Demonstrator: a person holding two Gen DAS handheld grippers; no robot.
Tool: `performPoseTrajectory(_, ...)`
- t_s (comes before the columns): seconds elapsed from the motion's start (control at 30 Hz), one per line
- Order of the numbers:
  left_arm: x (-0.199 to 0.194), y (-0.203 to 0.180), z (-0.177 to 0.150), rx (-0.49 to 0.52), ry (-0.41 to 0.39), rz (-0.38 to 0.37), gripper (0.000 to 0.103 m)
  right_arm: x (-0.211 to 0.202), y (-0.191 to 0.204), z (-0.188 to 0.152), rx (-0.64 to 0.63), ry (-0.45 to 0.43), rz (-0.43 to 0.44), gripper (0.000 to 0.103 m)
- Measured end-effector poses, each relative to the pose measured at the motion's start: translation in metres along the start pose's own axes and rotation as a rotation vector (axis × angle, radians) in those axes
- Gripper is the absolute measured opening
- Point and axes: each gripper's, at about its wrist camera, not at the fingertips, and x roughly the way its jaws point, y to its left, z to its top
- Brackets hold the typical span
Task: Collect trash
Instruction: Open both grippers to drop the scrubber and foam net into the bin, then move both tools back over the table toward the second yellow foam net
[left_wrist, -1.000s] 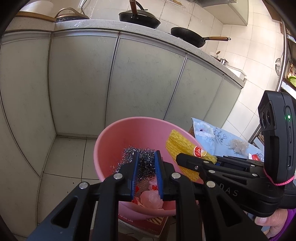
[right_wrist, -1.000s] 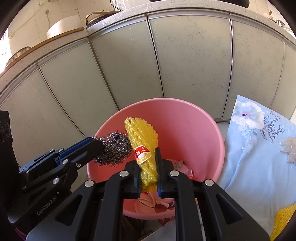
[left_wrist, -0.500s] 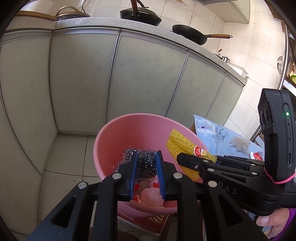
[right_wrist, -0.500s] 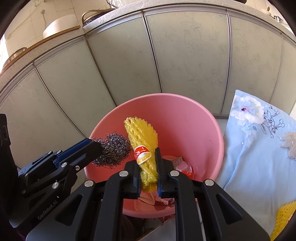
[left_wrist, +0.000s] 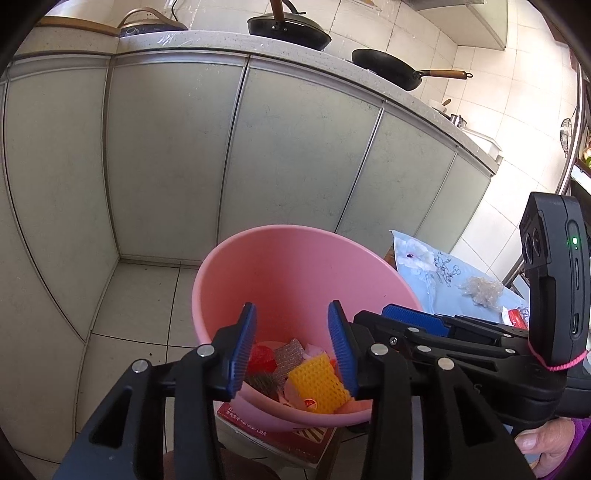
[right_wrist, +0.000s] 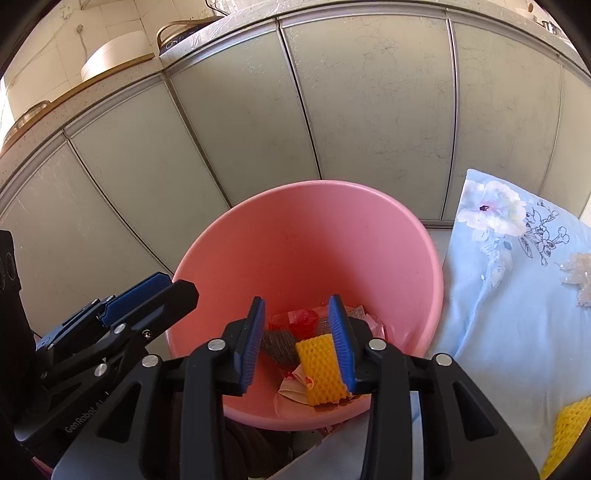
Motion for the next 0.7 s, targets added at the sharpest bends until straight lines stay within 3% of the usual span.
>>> performPoseTrajectory(0.7,-0.031,-0.042,0.006,0.093,-0.038,-0.032,0.040,-0.076,-0.038,-0.035,0.046,-0.085,-0.055,0.037)
